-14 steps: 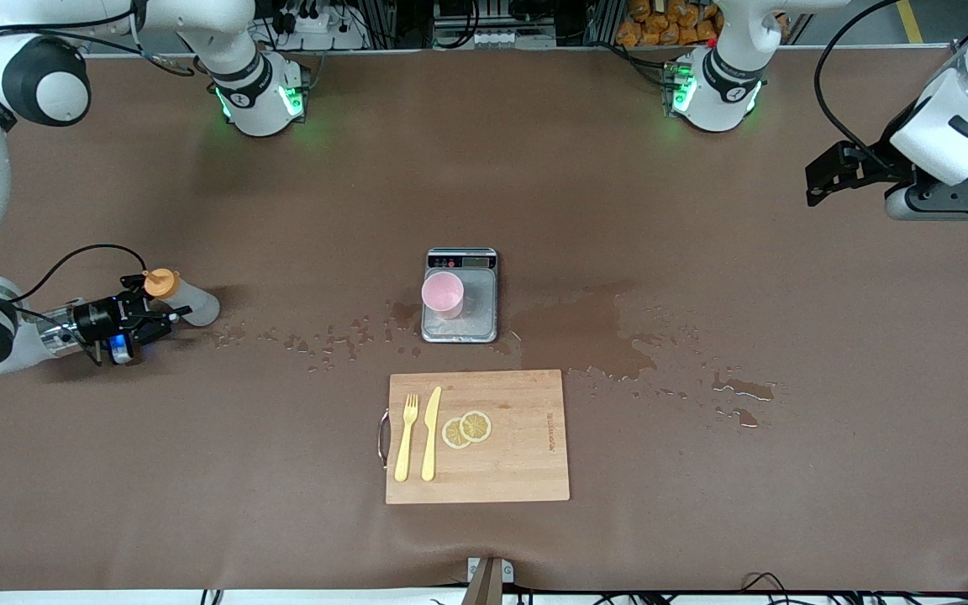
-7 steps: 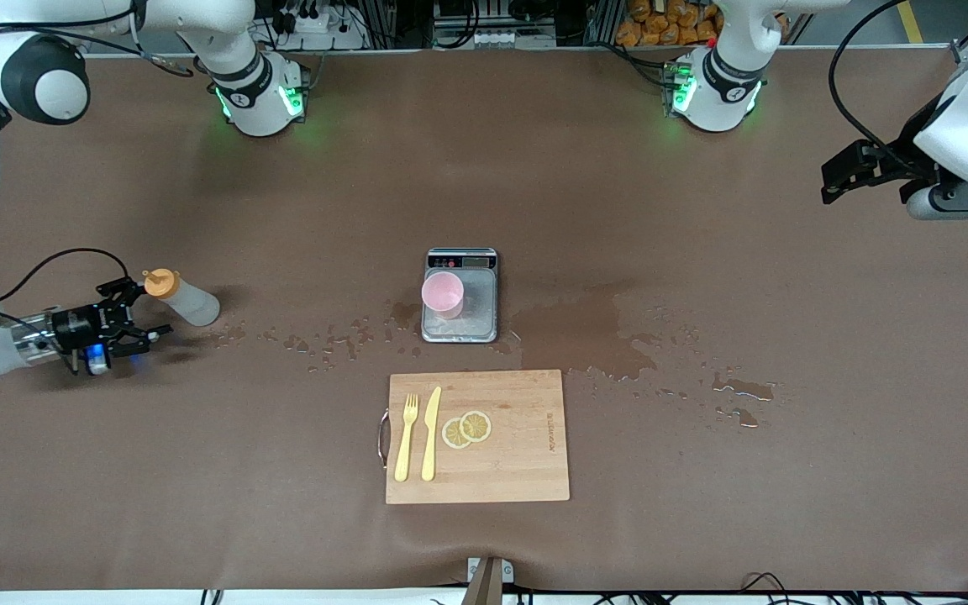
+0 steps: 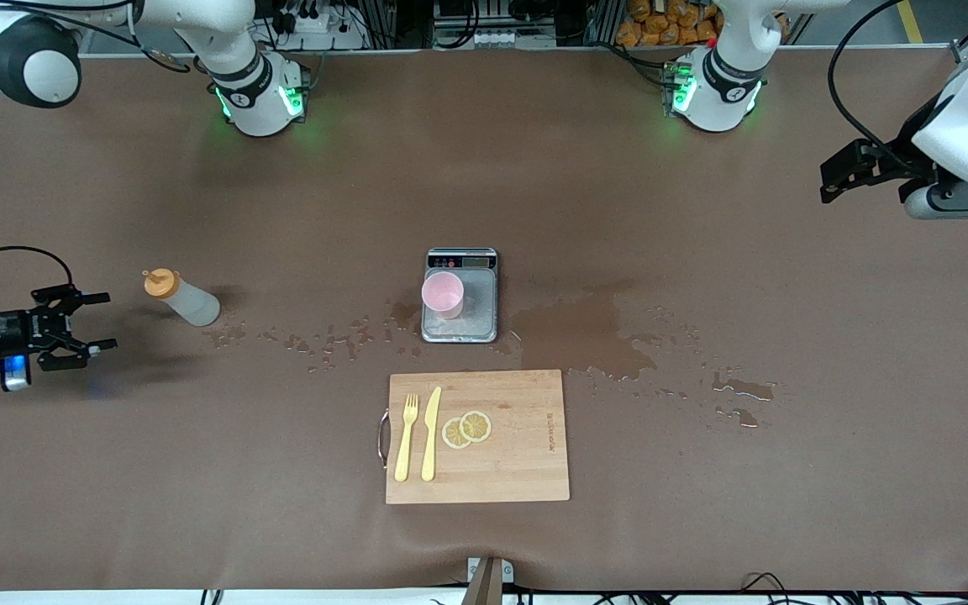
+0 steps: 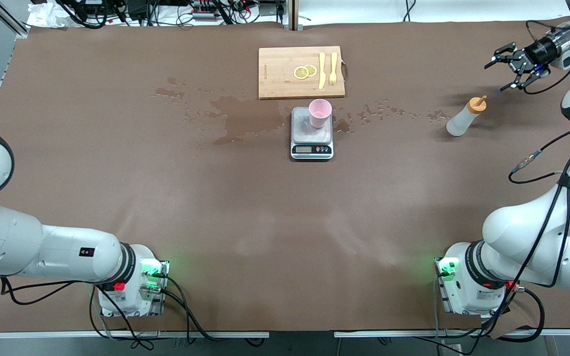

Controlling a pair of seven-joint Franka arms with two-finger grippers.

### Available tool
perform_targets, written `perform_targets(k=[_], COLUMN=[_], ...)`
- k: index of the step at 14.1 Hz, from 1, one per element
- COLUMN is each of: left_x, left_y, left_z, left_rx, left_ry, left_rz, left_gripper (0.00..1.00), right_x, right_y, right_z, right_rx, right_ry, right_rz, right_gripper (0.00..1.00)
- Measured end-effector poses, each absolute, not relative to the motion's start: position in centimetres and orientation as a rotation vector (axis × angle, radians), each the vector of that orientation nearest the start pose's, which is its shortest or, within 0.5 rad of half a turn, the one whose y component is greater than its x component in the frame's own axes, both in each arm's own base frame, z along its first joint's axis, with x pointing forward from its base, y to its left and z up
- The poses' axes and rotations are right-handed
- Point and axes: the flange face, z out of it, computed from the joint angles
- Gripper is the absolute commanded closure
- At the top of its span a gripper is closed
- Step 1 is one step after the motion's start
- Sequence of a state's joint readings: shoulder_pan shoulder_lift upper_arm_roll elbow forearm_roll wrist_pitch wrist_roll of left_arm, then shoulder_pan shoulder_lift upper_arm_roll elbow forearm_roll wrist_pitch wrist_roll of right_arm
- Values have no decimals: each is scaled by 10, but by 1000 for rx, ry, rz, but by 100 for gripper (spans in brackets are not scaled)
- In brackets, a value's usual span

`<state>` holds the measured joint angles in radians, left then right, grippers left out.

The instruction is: Add sauce to pink cup with both arms

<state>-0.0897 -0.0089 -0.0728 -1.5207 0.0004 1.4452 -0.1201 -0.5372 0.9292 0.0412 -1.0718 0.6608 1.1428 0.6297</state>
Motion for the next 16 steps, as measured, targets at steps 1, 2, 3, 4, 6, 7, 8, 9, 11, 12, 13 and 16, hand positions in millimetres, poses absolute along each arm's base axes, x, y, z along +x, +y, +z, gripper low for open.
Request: perform_targets(k=[1,2,3,4,6,7,8,9,11,12,13,16], left_x=[532,532,532,532,532,532,532,532,532,532,532,533], left_y=[-88,-88,-88,-88,-88,-88,-88,-88,-88,-88,-88,-87], left_z=[642,642,642,642,642,642,642,642,642,642,642,642], left_rx=[-3128,-3128,-3127,-3127,-3127,-3127,-3127,-3128,-3128,-3128,-3128,-3128], left_ry=[104,136,155,163,166,166,166,165,165,165,164,162], left_rz=[103,103,103,103,101,100,99,99,99,99,100,101], left_gripper=[0,0,0,0,0,0,0,0,0,0,0,0], right_x=[633,637,643,647,654,656,659,662,669,672,675,679], right_y=[-255,-251,-246,-240,-230,-224,-216,-205,-172,-156,-140,-95], right_z=[272,282,293,303,322,332,343,356,385,396,404,424], right_rx=[-1919,-1937,-1958,-1977,-2009,-2025,-2048,-2081,-2148,-2177,-2203,-2307], right_ry=[1196,1186,1175,1165,1144,1131,1117,1101,1059,1038,1015,956], right_rz=[1069,1048,1024,1005,976,964,952,940,917,911,906,899], right_gripper=[0,0,0,0,0,0,0,0,0,0,0,0])
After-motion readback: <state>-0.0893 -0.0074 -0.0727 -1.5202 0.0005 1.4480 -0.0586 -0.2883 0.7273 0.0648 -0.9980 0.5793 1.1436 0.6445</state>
